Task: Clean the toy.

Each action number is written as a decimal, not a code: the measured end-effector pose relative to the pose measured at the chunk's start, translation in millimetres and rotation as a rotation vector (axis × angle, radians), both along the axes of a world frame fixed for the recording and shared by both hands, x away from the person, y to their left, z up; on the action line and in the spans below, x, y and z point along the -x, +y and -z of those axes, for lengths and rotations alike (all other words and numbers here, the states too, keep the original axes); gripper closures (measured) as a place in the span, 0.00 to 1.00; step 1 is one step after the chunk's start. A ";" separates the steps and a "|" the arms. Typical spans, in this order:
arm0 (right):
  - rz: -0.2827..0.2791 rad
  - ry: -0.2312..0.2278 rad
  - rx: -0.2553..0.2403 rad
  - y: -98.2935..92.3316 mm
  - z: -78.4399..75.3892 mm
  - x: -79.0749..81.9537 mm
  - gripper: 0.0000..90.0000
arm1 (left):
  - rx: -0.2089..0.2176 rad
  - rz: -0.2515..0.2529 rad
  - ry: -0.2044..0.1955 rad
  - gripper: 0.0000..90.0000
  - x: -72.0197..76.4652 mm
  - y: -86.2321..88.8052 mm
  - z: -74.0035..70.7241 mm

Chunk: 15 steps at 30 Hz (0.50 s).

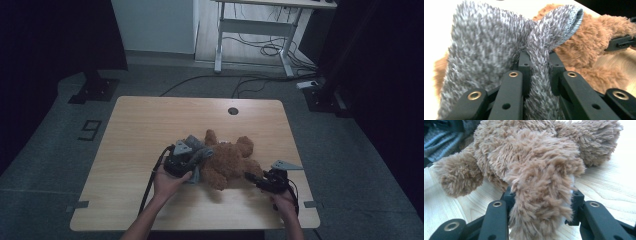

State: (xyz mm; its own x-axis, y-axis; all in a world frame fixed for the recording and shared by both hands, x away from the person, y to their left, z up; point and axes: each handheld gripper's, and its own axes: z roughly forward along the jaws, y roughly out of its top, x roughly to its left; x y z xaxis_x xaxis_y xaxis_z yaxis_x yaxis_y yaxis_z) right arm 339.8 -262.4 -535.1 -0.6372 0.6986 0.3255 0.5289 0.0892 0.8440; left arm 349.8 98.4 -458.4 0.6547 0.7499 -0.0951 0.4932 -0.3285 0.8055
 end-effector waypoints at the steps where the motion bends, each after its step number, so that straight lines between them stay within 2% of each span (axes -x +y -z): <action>1: 0.000 -0.001 0.001 -0.1 -0.1 0.1 0.63 | 0.003 -0.006 -0.002 0.86 0.7 3.0 -0.4; 4: 0.000 0.000 0.001 0.0 0.0 0.2 0.63 | 0.014 -0.022 -0.005 0.86 0.3 11.9 -0.4; 5: 0.000 0.000 -0.002 0.4 0.3 0.1 0.63 | 0.026 -0.044 -0.004 0.86 -1.3 21.3 0.5; 7: -0.001 0.000 -0.002 0.5 0.3 0.1 0.63 | 0.031 -0.051 -0.002 0.86 -2.1 24.3 0.9; 9: -0.001 0.000 -0.001 0.6 0.3 0.2 0.63 | 0.038 -0.083 0.005 0.86 -5.6 36.1 3.3; 10: -0.002 0.000 0.000 0.6 0.3 0.2 0.63 | 0.038 -0.083 0.005 0.86 -5.6 36.1 3.3; 11: -0.002 -0.001 0.000 0.7 0.5 0.1 0.63 | 0.037 -0.109 0.015 0.86 -7.8 44.0 6.1; 12: -0.002 -0.001 0.000 0.7 0.5 0.1 0.63 | 0.037 -0.109 0.015 0.86 -7.8 44.0 6.1; 13: -0.003 -0.001 0.003 1.0 0.9 -0.1 0.63 | 0.028 -0.138 0.025 0.86 -10.7 53.1 11.1; 14: -0.002 0.000 0.002 1.3 1.2 -0.1 0.63 | 0.028 -0.138 0.025 0.86 -10.7 53.1 11.1; 15: -0.002 0.002 0.002 1.8 1.6 -0.1 0.63 | 0.024 -0.166 0.051 0.86 -14.2 62.6 19.9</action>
